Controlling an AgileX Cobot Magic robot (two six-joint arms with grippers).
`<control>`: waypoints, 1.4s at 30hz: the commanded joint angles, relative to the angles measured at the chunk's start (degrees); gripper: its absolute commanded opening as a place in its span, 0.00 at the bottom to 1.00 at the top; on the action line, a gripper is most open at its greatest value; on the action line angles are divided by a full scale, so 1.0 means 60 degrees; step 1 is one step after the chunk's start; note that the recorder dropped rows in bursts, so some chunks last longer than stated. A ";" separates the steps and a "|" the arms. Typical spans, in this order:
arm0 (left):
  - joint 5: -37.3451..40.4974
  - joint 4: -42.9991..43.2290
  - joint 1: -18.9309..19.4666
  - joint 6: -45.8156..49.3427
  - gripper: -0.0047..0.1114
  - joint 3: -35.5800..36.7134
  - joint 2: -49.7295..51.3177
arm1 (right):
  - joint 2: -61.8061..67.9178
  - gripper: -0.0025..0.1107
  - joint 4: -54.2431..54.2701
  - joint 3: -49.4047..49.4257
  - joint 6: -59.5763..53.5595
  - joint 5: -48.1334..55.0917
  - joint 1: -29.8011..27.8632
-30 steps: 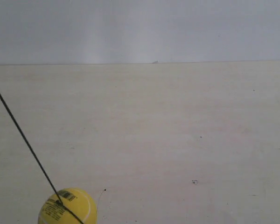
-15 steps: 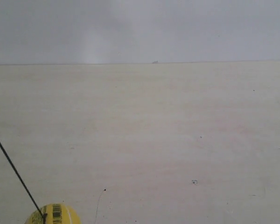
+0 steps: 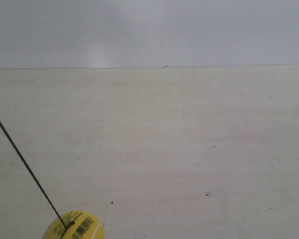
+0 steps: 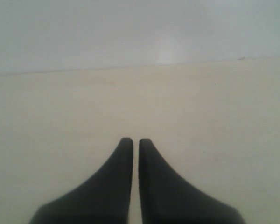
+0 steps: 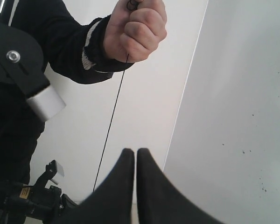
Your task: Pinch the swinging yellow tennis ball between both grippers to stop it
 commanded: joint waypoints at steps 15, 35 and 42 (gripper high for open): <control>0.0061 0.0011 0.0027 0.0072 0.08 0.0036 -0.0016 | -0.0068 0.02 0.0031 -0.0002 0.0062 -0.0187 -0.0013; 0.0061 0.0011 0.0027 0.0072 0.08 0.0036 -0.0016 | -0.0051 0.02 0.0789 -0.0002 0.0341 -0.0022 -0.0013; 0.0061 0.0011 0.0027 0.0072 0.08 0.0036 -0.0016 | -0.0148 0.02 0.5871 0.0816 -0.4615 0.0560 -0.0553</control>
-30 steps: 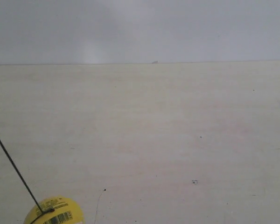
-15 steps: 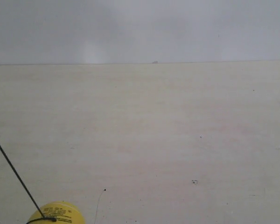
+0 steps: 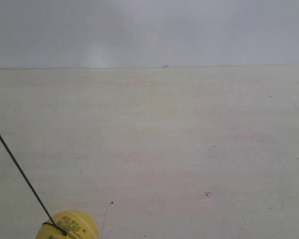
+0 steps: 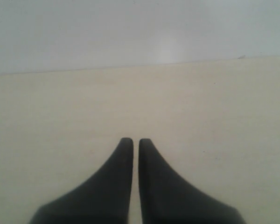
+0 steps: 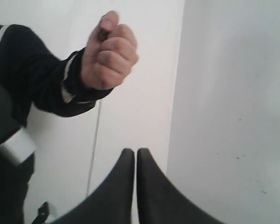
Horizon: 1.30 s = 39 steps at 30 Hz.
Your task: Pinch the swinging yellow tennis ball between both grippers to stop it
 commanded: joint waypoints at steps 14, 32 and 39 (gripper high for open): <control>0.0037 0.0011 0.0027 0.0036 0.08 0.0036 -0.0016 | -0.0073 0.02 0.8113 0.3052 -0.7979 -0.1431 -0.5141; 0.0037 0.0011 0.0027 0.0036 0.08 0.0036 -0.0016 | -0.0765 0.02 0.8627 0.4260 -0.8421 0.1866 -0.8089; 0.0037 0.0001 0.0027 0.0036 0.08 0.0036 -0.0016 | -0.1618 0.02 0.8591 0.4260 -0.9124 0.5090 -0.8052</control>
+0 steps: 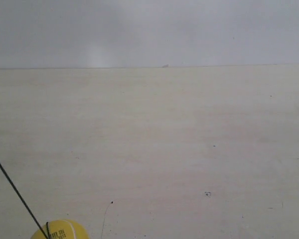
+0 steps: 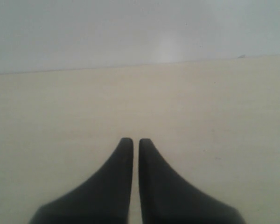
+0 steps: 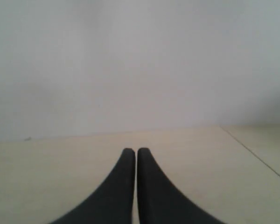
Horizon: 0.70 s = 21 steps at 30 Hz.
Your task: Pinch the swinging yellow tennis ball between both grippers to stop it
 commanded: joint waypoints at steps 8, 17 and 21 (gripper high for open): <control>0.0014 0.0001 0.0027 0.0036 0.08 0.0036 -0.0016 | -0.0083 0.02 -0.0475 0.0020 -0.1005 0.2743 -0.0020; 0.0014 0.0001 0.0027 0.0036 0.08 0.0036 -0.0016 | -0.0083 0.02 -0.0476 0.0020 -0.0985 0.2743 -0.0020; 0.0014 0.0001 0.0027 0.0036 0.08 0.0036 -0.0016 | -0.0083 0.02 -0.0476 0.0020 -0.0985 0.2702 -0.0020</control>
